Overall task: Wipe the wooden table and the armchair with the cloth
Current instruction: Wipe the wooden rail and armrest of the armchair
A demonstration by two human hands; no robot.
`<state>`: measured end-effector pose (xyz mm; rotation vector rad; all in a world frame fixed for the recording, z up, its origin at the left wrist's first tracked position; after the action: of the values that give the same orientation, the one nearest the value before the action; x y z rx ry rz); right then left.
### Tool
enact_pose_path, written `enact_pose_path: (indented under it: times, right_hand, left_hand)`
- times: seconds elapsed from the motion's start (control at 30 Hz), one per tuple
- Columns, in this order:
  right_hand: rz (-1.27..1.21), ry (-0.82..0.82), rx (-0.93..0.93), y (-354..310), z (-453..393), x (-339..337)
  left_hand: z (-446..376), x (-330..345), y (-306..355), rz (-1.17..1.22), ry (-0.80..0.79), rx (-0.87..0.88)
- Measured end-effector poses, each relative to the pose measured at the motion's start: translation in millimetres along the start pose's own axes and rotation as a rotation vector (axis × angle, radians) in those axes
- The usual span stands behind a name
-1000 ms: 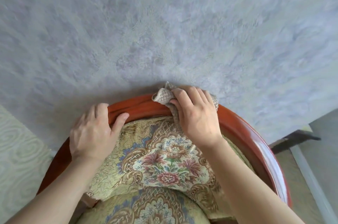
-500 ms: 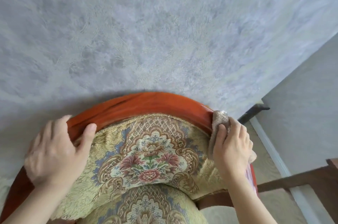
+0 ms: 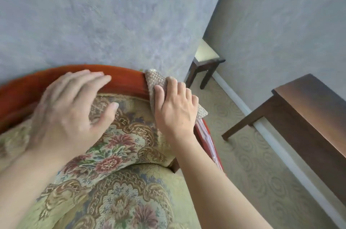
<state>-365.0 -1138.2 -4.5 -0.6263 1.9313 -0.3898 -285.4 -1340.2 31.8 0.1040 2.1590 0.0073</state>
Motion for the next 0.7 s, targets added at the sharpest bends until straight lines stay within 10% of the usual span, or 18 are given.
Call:
enact_pose_path:
  times: [0.2, 0.5, 0.7]
  right_hand:
    - [-0.027, -0.047, 0.331, 77.6, 51.6, -24.3]
    - [-0.006, -0.091, 0.540, 143.2, 118.4, -49.3]
    - [-0.613, 0.209, 0.847, 198.0, 136.2, -98.5]
  left_hand:
    - [-51.3, 52.1, 94.9, -0.227, -0.375, 0.436]
    - [-34.7, 107.7, 220.9, -0.361, -0.506, 0.881]
    - [-5.6, 134.3, 271.3, -0.354, -0.557, 1.004]
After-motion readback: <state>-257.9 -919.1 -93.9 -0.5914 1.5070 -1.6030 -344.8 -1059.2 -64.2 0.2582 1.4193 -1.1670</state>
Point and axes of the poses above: each hand's wrist, its own z-axis away from the middle knuckle, its own x-axis out of the palm, y = z × x, the point moved 6 cm from there along -z, towards the middle knuckle, and after that the axes turned 15 degrees about -z, right-handed, at the moved point
